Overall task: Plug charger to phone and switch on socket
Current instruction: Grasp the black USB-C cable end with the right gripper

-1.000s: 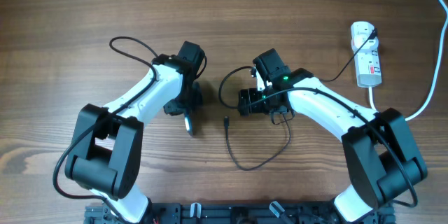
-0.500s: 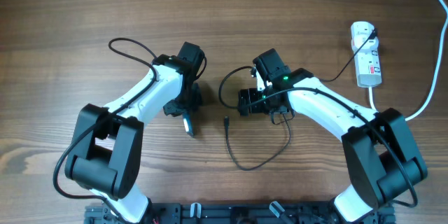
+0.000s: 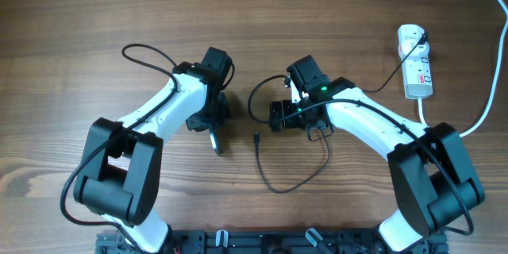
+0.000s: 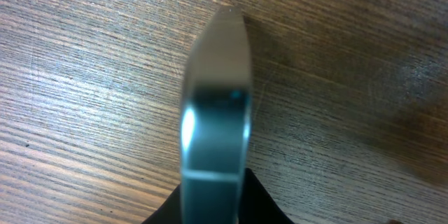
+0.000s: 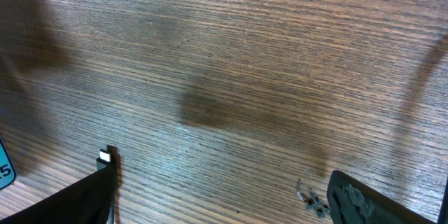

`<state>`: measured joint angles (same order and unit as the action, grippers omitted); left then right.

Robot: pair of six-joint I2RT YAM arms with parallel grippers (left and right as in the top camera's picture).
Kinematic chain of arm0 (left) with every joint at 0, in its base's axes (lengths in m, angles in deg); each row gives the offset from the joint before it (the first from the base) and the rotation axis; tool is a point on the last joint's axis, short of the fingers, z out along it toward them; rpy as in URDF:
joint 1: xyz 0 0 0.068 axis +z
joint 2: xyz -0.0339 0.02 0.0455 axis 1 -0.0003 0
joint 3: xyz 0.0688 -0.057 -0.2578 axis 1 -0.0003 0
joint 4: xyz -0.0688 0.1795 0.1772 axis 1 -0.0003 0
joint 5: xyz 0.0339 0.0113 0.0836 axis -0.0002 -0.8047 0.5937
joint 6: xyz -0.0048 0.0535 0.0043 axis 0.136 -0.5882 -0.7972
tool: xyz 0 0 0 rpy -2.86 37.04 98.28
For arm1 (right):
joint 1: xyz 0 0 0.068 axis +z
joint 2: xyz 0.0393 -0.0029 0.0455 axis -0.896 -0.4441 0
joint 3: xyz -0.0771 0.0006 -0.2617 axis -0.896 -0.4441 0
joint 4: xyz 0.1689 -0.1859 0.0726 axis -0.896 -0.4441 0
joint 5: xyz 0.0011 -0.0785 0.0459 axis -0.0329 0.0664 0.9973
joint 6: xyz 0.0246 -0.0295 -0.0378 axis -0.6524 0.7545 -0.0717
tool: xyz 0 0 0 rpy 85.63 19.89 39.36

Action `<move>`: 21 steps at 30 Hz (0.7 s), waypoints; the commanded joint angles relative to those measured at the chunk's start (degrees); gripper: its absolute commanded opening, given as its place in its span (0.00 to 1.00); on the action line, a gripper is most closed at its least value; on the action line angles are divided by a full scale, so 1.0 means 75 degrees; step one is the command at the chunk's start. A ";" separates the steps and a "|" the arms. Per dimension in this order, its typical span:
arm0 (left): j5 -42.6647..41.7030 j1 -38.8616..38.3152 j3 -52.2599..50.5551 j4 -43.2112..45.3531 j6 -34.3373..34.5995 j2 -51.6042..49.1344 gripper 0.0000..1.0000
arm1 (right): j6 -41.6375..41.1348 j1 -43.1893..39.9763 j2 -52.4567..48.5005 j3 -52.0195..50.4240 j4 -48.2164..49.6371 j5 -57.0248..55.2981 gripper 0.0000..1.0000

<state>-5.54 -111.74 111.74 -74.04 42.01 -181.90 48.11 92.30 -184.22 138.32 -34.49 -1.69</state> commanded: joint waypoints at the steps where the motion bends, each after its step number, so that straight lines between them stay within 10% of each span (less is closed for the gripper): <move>1: -0.0044 -0.0012 -0.0070 0.0009 0.0160 -0.0058 0.18 | 0.0070 -0.0012 0.0000 -0.0064 0.0015 -0.0157 0.97; 21: -0.0358 -0.0015 -0.0070 -0.0006 0.0414 -0.0058 0.15 | 0.0073 -0.0009 0.0000 -0.0064 0.0015 -0.0157 0.98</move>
<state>-7.49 -111.74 111.74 -74.07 44.06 -181.90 48.11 92.30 -184.22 138.32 -34.49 -1.67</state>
